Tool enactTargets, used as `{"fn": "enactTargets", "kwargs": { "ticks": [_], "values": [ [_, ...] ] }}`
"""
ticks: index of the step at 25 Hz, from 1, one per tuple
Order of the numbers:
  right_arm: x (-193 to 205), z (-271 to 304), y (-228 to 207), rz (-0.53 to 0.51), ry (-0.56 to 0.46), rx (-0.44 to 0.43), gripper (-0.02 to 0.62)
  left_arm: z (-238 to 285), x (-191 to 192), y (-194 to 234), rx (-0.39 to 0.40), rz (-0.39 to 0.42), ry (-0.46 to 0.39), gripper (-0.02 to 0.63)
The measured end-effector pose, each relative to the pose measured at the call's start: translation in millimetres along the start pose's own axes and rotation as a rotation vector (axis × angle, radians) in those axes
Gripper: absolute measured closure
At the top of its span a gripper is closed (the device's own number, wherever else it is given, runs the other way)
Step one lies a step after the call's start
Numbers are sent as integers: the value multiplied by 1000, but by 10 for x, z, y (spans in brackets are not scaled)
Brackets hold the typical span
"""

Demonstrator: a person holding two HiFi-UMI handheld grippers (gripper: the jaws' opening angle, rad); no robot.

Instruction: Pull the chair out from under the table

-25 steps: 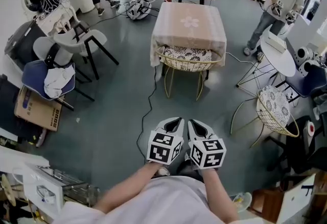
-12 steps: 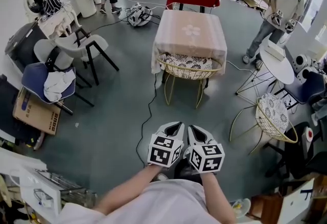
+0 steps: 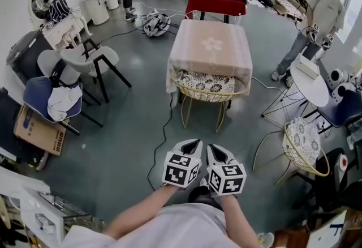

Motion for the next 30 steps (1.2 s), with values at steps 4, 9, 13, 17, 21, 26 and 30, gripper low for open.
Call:
{"fn": "enactTargets", "kwargs": {
  "ticks": [4,9,13,17,21,26,30],
  "values": [
    [-177,228,-249,-1,5,-13,592,268,-183,94,-20,-2,8,601],
    [-392,507,-585,-7,18,-40,592,635,-406,189,-54,-16,20,601],
    [-547,699,-814,-29,35,-70,592,891,-544,221,-77,-25,28,601],
    [-687,860,-1024,-56,42,-105,592,1126,-669,217,-105,-35,22,601],
    [-783,978,-1207,-86,53,-140,592,1310,-759,186,-130,-38,21,601],
    [-831,1092,-1384,-96,57,-168,592,1446,-806,189,-162,-41,28,601],
    [-851,1149,-1446,-112,65,-180,592,1523,-851,210,-171,-44,34,601]
  ]
}}
Point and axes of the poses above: the fingertips, and each gripper's own axes: z forward along the fingers, y to its left, x out of its underside, the point moved 10 cm from there along -z, backward along the fingers, and after that the axes turned 1 degree about -z, right-handed, at the moved point
